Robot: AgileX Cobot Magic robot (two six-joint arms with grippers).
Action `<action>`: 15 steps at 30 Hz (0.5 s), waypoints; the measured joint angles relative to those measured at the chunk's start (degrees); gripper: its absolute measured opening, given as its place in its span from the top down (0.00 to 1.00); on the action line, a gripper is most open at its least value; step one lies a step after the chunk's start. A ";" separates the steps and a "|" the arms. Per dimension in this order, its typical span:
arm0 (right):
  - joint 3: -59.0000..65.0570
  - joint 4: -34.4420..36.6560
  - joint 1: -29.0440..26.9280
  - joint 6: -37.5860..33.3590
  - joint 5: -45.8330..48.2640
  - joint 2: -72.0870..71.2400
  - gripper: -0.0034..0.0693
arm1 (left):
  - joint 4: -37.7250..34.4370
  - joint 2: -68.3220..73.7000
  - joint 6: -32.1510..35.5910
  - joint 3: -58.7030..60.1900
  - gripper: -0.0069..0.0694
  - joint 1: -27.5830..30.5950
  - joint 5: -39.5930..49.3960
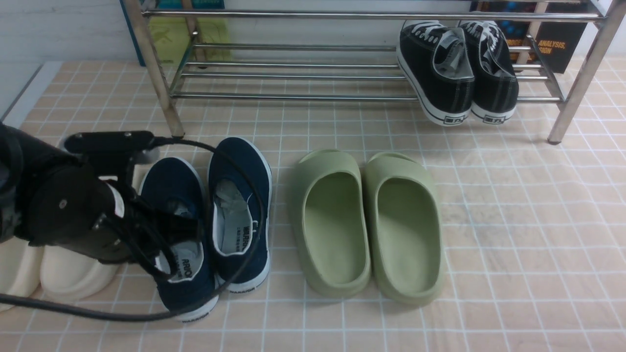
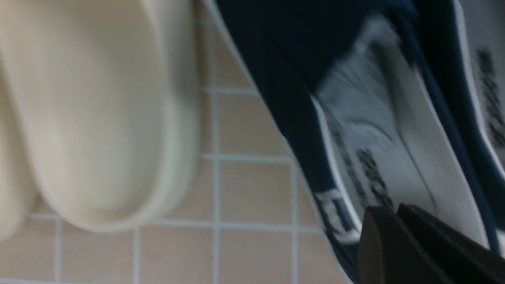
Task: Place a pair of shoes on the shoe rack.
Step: Use the left arm to grab the shoe closest to it
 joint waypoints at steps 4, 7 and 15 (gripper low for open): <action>0.00 0.00 0.00 0.00 0.00 0.00 0.62 | 9.94 2.32 -13.21 -0.01 0.62 0.46 -3.47; 0.00 0.00 0.00 0.00 0.00 0.00 0.62 | 11.78 5.89 -18.05 -0.13 0.37 0.47 -5.65; 0.00 0.00 0.00 0.00 0.00 0.00 0.62 | 10.31 12.56 -19.04 -0.13 0.32 0.47 -5.73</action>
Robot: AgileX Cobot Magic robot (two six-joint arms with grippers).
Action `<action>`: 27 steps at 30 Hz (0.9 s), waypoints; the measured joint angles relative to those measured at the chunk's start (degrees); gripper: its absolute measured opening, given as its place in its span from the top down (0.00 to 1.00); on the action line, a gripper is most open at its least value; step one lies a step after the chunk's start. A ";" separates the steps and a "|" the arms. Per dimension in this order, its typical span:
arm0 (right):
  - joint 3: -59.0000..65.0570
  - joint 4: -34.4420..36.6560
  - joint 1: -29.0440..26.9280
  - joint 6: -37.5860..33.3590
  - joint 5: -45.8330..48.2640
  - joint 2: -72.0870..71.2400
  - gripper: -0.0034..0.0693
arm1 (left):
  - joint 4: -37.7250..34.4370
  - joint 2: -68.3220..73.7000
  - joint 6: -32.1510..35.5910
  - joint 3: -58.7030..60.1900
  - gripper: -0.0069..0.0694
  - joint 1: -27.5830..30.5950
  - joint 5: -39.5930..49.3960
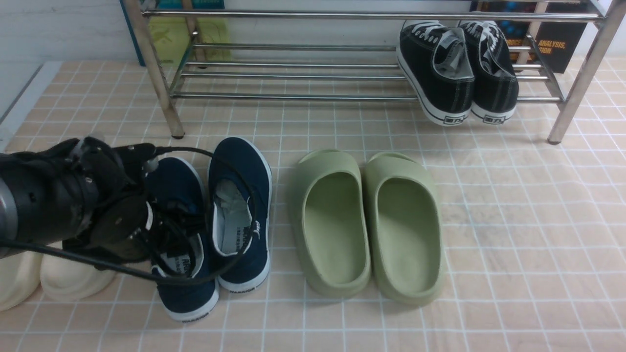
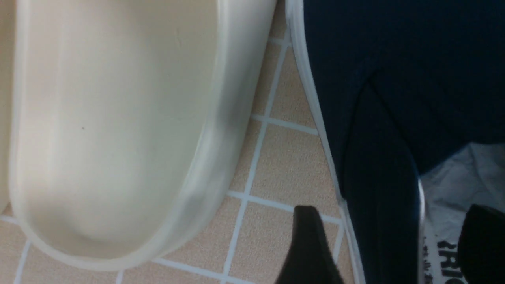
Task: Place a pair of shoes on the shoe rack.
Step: Use the left arm to grab the shoe closest to it, then use the left arm to put a shoe into the shoe rack
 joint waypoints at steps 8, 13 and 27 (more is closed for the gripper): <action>0.00 0.00 0.00 0.00 0.00 0.00 0.62 | 1.78 -2.36 2.83 -3.53 0.85 0.00 4.65; 0.00 0.00 0.00 0.00 0.00 0.00 0.62 | -1.62 -7.95 14.70 -12.39 0.85 0.06 16.18; 0.00 0.00 0.00 0.00 0.00 0.00 0.62 | -6.63 9.73 25.90 -38.42 0.85 0.13 12.75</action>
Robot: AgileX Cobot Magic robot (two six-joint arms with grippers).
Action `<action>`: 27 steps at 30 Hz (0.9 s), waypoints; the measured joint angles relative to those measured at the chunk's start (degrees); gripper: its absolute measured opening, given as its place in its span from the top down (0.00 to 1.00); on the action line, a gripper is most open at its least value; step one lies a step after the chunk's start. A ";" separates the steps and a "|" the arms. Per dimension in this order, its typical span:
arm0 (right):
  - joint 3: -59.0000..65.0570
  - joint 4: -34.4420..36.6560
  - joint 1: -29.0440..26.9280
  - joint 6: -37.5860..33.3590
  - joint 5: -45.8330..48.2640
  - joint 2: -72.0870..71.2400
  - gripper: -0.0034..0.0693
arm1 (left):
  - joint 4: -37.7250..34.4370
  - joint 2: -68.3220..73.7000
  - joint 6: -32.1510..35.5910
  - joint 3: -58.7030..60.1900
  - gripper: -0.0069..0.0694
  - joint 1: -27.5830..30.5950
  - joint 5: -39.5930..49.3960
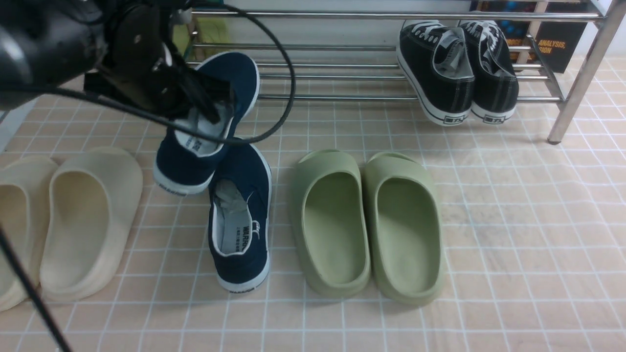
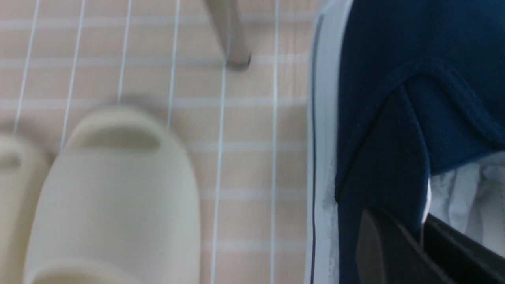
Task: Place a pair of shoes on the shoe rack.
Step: Use the left arm to put a shoe into the shoe rack
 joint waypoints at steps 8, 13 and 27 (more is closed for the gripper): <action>0.00 0.00 0.00 0.00 0.00 0.00 0.62 | 5.65 17.89 0.00 -21.59 0.85 0.32 -0.16; 0.00 0.00 0.00 0.00 0.00 0.00 0.62 | 5.43 26.76 -0.22 -32.16 0.85 2.20 -0.10; 0.00 0.00 0.00 0.00 0.00 0.00 0.62 | 4.03 31.31 -3.08 -37.36 0.75 4.11 -3.76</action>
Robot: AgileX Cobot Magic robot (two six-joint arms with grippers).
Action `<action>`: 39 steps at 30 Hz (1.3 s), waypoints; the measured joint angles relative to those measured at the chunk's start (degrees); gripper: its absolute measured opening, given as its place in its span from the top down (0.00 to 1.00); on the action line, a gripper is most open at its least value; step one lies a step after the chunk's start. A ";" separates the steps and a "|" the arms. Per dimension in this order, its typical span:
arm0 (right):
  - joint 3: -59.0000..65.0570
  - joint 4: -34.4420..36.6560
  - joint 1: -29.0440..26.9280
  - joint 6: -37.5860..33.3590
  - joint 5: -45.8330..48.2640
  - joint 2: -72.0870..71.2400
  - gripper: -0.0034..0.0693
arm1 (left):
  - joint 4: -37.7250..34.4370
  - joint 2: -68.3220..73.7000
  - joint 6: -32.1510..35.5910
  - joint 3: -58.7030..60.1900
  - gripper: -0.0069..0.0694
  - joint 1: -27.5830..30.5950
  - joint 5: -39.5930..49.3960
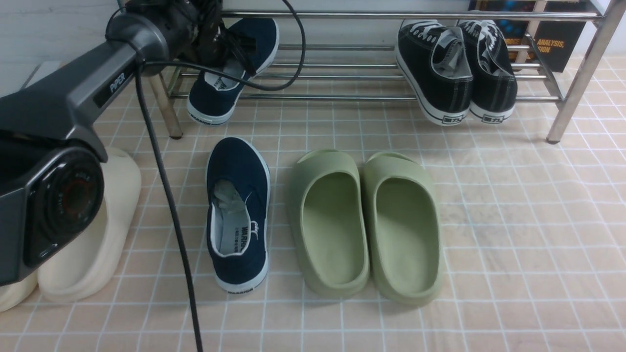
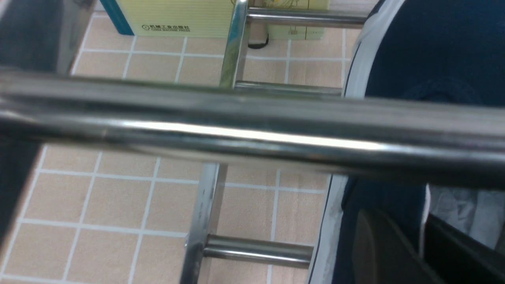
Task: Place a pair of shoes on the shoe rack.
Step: Use the left arm to put a shoe into the shoe rack
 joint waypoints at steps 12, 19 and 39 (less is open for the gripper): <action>0.00 0.00 0.00 0.00 0.00 0.00 0.62 | -1.60 -6.71 3.87 -0.25 0.34 -0.05 11.87; 0.00 0.00 0.00 0.00 0.00 0.00 0.62 | -11.18 -13.27 20.66 -0.48 0.65 -0.05 29.63; 0.00 0.00 0.00 0.00 0.00 0.00 0.62 | -14.95 -8.33 16.28 9.58 0.91 -0.23 16.02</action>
